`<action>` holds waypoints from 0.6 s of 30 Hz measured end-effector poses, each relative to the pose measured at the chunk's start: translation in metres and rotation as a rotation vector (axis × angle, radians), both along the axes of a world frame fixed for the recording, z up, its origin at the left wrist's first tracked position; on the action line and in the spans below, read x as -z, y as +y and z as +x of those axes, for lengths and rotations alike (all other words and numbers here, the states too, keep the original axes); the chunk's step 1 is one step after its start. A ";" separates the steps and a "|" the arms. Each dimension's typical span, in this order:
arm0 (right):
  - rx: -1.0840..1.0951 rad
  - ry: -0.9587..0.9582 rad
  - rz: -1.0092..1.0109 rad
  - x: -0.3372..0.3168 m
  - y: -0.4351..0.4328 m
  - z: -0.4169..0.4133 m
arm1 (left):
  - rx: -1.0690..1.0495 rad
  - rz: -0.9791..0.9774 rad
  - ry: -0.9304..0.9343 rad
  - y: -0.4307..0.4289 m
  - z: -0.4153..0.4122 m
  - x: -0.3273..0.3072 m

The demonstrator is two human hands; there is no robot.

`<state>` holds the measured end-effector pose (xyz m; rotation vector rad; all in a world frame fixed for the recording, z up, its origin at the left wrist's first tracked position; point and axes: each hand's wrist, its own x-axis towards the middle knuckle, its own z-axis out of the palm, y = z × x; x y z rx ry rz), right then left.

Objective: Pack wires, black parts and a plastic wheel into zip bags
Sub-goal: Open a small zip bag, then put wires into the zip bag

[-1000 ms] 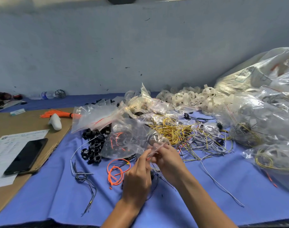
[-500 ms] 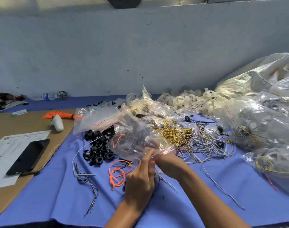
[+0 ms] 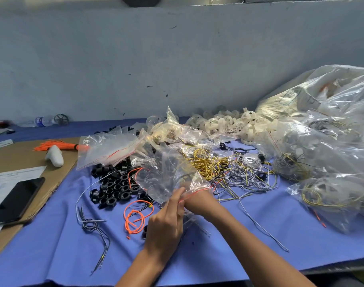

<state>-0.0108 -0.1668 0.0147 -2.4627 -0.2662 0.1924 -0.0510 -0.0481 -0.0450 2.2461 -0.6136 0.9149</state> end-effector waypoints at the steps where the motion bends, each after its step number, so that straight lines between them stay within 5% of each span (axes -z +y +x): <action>1: 0.017 0.032 0.239 0.000 0.000 -0.002 | 0.014 -0.005 -0.006 0.000 0.000 0.000; 3: 0.114 0.144 0.554 -0.003 0.004 -0.003 | 0.045 -0.024 -0.017 0.001 0.000 0.001; 5: 0.349 0.115 0.492 0.018 0.004 -0.006 | 0.063 -0.030 -0.027 0.001 -0.002 0.002; 6: 0.309 0.158 0.313 0.033 0.009 -0.020 | 0.074 -0.027 -0.033 0.001 -0.003 0.003; 7: 0.416 -0.021 0.005 0.045 0.020 -0.019 | 0.088 -0.022 -0.038 0.001 -0.003 0.003; 9: 0.405 -0.189 -0.256 0.072 0.045 -0.017 | 0.126 -0.016 -0.030 0.002 -0.003 0.004; 12: 0.392 0.301 -0.306 0.021 0.038 -0.020 | 0.145 -0.013 -0.006 0.003 -0.001 0.002; 13: 0.265 0.185 -0.548 0.019 0.031 -0.016 | 0.136 -0.025 0.006 0.003 -0.002 0.002; 16: -0.180 0.023 -0.366 0.000 0.007 -0.014 | 0.074 -0.072 0.046 0.003 -0.002 0.000; 18: -0.140 -0.186 -0.130 0.003 -0.010 -0.026 | 0.039 -0.077 0.062 0.002 -0.001 0.001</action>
